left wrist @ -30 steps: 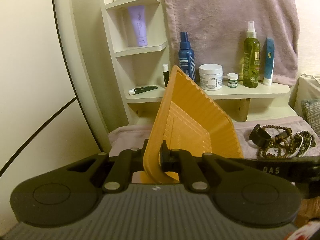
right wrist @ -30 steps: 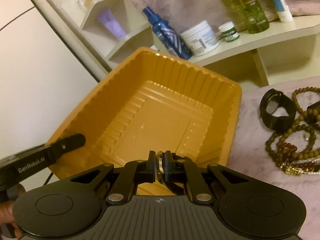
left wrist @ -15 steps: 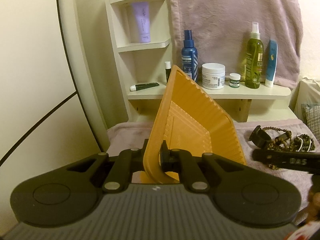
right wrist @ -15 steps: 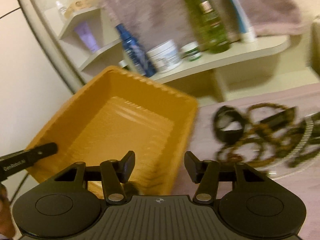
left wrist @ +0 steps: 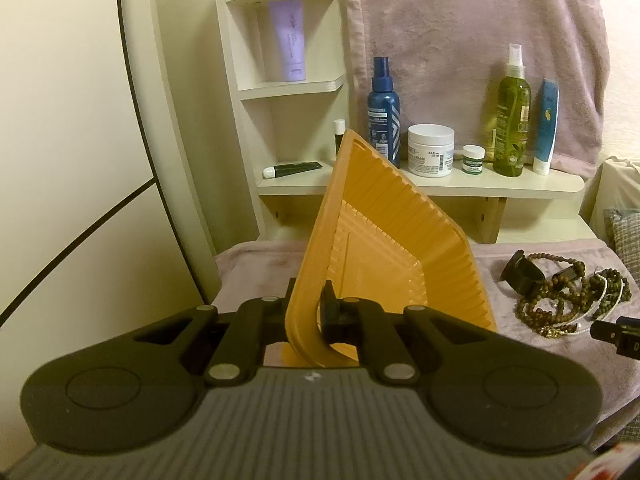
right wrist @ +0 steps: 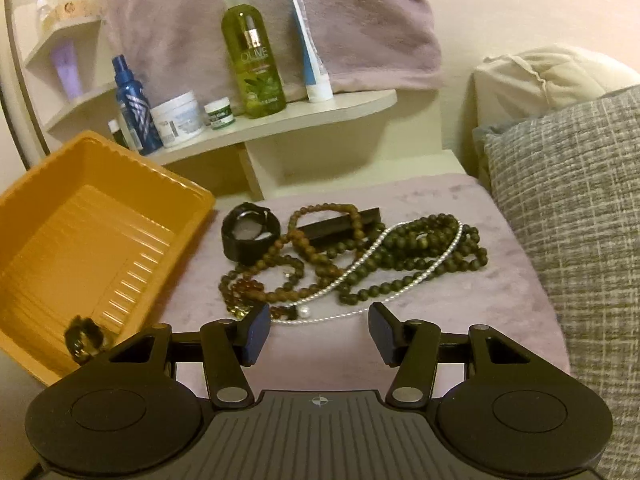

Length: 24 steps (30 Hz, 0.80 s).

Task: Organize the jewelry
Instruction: 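Grasp the pearl necklace with the right gripper and lift it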

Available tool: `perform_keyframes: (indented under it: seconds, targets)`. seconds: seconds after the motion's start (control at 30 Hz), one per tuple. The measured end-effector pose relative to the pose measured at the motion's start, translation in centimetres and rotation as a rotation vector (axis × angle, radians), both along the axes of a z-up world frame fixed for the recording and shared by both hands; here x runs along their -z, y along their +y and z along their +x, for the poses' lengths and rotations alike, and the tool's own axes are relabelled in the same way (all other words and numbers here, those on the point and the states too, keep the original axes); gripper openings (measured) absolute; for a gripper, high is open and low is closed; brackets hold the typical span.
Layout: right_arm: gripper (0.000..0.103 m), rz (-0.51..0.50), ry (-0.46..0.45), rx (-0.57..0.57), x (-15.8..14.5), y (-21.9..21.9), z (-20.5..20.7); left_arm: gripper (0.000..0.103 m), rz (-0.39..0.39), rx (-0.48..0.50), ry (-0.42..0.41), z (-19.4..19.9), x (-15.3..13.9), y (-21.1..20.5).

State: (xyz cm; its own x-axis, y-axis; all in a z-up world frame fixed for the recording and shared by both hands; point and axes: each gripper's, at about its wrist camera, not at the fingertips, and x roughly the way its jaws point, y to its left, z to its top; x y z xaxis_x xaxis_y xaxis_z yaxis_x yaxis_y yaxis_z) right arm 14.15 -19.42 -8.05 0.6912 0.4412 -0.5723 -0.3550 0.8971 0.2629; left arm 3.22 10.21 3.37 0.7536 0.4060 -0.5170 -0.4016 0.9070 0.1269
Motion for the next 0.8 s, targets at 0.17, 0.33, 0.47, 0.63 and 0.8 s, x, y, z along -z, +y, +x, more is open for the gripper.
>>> perform_keyframes:
  seconds: [0.17, 0.33, 0.47, 0.63, 0.8]
  targets:
    - [0.055, -0.039, -0.035, 0.004, -0.2, -0.2, 0.3, 0.007, 0.001, 0.0, 0.0, 0.0, 0.0, 0.0]
    - [0.054, -0.04, -0.043, 0.037, -0.5, -0.1, 1.9, 0.007, 0.001, -0.002, 0.0, -0.1, 0.0, 0.0]
    - [0.044, -0.019, -0.068, 0.047, -0.7, -0.2, 3.1, 0.007, 0.002, -0.004, 0.001, -0.1, 0.1, 0.1]
    - [0.029, -0.013, -0.051, 0.085, -0.5, -0.2, 4.7, 0.007, 0.003, -0.003, 0.001, -0.1, 0.1, 0.1]
    - [0.013, -0.031, -0.022, 0.112, -0.2, 0.0, 5.8, 0.007, 0.002, -0.003, 0.0, -0.1, 0.1, 0.3]
